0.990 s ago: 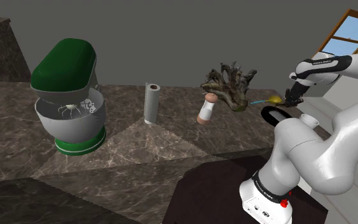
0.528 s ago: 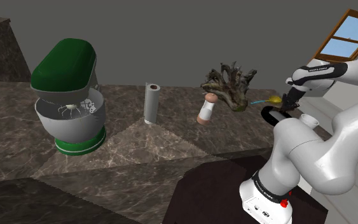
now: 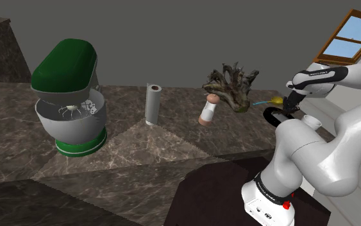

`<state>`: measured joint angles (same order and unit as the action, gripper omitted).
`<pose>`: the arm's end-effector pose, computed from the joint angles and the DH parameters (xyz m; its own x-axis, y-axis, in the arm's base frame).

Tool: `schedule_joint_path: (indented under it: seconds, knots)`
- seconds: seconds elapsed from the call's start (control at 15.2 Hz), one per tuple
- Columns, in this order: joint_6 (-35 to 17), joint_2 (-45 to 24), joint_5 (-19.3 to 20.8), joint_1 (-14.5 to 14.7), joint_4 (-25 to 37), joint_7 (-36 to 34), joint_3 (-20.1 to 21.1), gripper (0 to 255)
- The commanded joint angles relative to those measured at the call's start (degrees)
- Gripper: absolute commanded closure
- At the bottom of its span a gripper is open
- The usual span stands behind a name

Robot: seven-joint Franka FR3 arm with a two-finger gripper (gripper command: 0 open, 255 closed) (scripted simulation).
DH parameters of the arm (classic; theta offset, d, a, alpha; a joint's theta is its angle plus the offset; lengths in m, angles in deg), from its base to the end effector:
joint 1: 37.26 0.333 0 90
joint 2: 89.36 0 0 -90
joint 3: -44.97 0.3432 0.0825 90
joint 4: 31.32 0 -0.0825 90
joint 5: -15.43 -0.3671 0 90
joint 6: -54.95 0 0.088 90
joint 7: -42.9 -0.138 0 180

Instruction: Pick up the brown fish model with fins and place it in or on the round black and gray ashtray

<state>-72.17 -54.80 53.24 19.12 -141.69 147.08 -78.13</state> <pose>0.1706 -0.5919 0.2980 0.5599 0.8276 -0.0387 0.8285 -0.5594 0.0236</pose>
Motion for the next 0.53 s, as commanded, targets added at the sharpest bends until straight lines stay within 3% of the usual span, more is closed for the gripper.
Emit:
schedule_joint_path:
  seconds: [0.0, 0.07, 0.13, 0.46]
  knots:
    - [-0.01, 0.00, 0.01, 0.00, 0.00, 0.00, -0.01, 255]
    - [-0.01, 0.00, 0.00, 0.00, 0.00, 0.00, 0.00, 255]
    - [-0.01, 0.00, 0.00, 0.00, 0.00, 0.00, 0.00, 0]
    - [-0.01, 0.00, 0.01, 0.00, 0.00, 0.00, 0.00, 0]
